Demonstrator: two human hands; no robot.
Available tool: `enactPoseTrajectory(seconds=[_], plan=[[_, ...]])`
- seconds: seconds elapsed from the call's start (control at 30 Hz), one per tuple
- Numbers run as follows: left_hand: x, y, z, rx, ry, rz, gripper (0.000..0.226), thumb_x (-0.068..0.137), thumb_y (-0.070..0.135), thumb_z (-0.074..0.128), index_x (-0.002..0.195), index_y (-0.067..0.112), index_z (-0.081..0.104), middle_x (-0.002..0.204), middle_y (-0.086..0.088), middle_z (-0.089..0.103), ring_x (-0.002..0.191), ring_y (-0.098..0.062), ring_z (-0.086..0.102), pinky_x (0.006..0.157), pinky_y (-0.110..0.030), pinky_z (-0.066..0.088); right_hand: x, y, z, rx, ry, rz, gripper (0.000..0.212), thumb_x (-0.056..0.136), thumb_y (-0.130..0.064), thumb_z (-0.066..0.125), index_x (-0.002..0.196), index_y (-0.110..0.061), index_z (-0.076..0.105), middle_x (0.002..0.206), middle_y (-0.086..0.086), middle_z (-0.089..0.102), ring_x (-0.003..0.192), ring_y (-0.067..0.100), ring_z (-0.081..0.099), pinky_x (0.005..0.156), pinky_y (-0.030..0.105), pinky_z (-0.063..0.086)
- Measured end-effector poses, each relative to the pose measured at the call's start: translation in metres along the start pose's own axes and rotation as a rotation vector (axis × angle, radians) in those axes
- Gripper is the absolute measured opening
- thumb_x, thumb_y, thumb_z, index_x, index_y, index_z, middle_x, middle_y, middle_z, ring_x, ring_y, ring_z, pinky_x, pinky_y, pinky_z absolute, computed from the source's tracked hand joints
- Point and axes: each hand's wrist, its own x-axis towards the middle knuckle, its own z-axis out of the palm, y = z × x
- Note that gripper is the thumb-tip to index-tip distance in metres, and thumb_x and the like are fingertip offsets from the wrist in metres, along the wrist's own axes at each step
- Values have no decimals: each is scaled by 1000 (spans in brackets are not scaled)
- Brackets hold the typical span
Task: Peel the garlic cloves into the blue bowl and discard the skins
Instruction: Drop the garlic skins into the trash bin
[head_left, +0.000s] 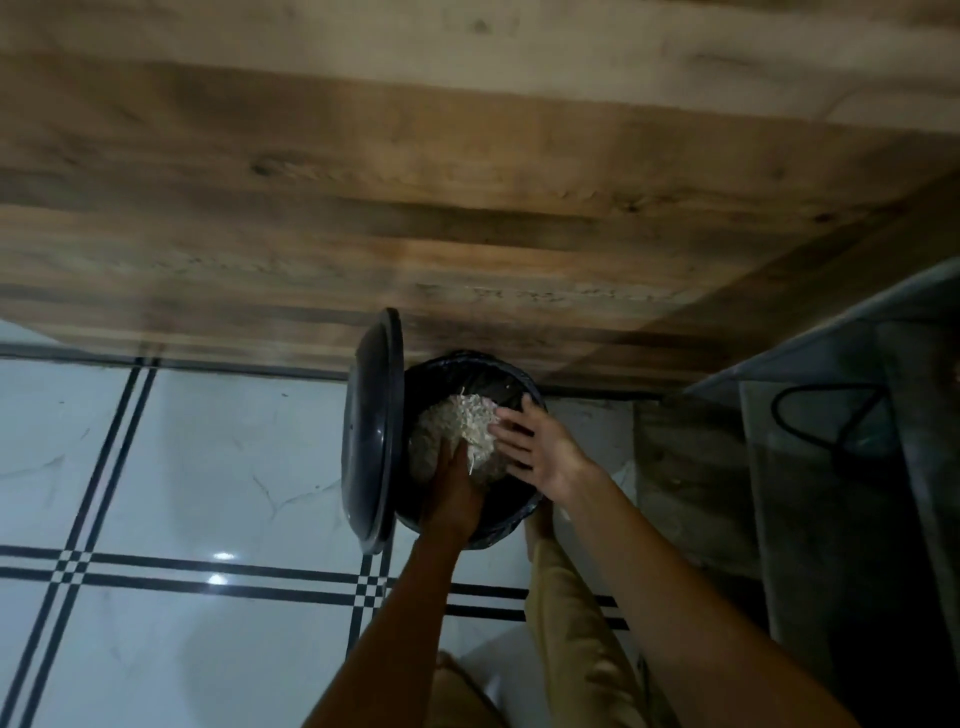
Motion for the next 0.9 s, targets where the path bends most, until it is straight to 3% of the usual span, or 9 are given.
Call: enactPoseTrajectory(seconds=[0.07, 0.13, 0.23, 0.3, 0.37, 0.53, 0.73, 0.83, 0.9], plan=[[-32, 20, -15, -12, -11, 115, 52, 98, 12, 44, 146, 19, 28, 154, -5, 23, 137, -25, 28, 112, -32, 23, -26, 1, 6, -240, 220, -190, 30, 92, -29, 55, 113, -9, 65, 118, 4, 63, 110, 22, 56, 102, 35, 38], [-68, 41, -31, -12, 18, 151, 41, 97, 11, 43, 138, 14, 43, 138, -13, 48, 123, -28, 47, 102, -30, 35, -64, 6, 10, -386, 340, -324, 18, 89, -17, 60, 101, -8, 70, 112, 10, 66, 104, 26, 60, 92, 31, 46], [-139, 89, -51, -31, 39, 325, 29, 96, 8, 45, 122, 5, 58, 118, -15, 63, 108, -29, 58, 96, -32, 43, -155, 9, 1, -229, 389, -459, 11, 89, -9, 58, 88, -13, 69, 98, 6, 67, 90, 19, 62, 78, 19, 48], [-192, 128, -55, -95, 44, 487, 29, 94, 7, 48, 120, 12, 61, 117, -7, 65, 108, -21, 60, 96, -29, 45, -232, 12, -14, -154, 432, -566, 12, 90, -6, 56, 92, -11, 66, 94, 3, 64, 83, 12, 60, 71, 9, 44], [-250, 170, -53, -83, 50, 667, 29, 95, 8, 50, 120, 15, 62, 117, 2, 65, 107, -10, 59, 92, -18, 43, -311, 19, -37, -121, 481, -669, 12, 91, -10, 56, 97, -14, 65, 98, -2, 65, 89, 10, 60, 80, 14, 46], [-394, 261, 5, -87, -235, 1023, 26, 92, 2, 51, 111, 12, 66, 106, 1, 69, 98, -10, 62, 85, -21, 47, -486, 67, -102, 112, 779, -857, 16, 93, -12, 55, 99, -19, 68, 93, -9, 69, 88, -2, 63, 75, 11, 47], [-548, 261, 133, 214, -643, 1291, 23, 87, -4, 56, 103, 6, 69, 96, 5, 67, 93, -15, 64, 75, -3, 41, -606, 211, -155, 465, 1355, -782, 18, 91, -9, 56, 100, -21, 64, 98, 1, 69, 89, 9, 62, 78, 15, 48], [-622, 217, 199, 458, -849, 1416, 21, 87, 8, 64, 107, 10, 68, 106, -1, 68, 101, -20, 64, 85, -16, 44, -652, 308, -164, 501, 1721, -630, 20, 86, -6, 59, 104, -12, 67, 111, 10, 65, 107, 22, 59, 97, 31, 44], [-664, 182, 238, 619, -877, 1530, 35, 86, 17, 66, 120, 8, 62, 126, -11, 60, 119, -26, 53, 103, -27, 32, -676, 370, -170, 446, 2025, -417, 30, 82, -4, 61, 112, -7, 64, 128, 15, 55, 126, 29, 45, 107, 37, 31]])
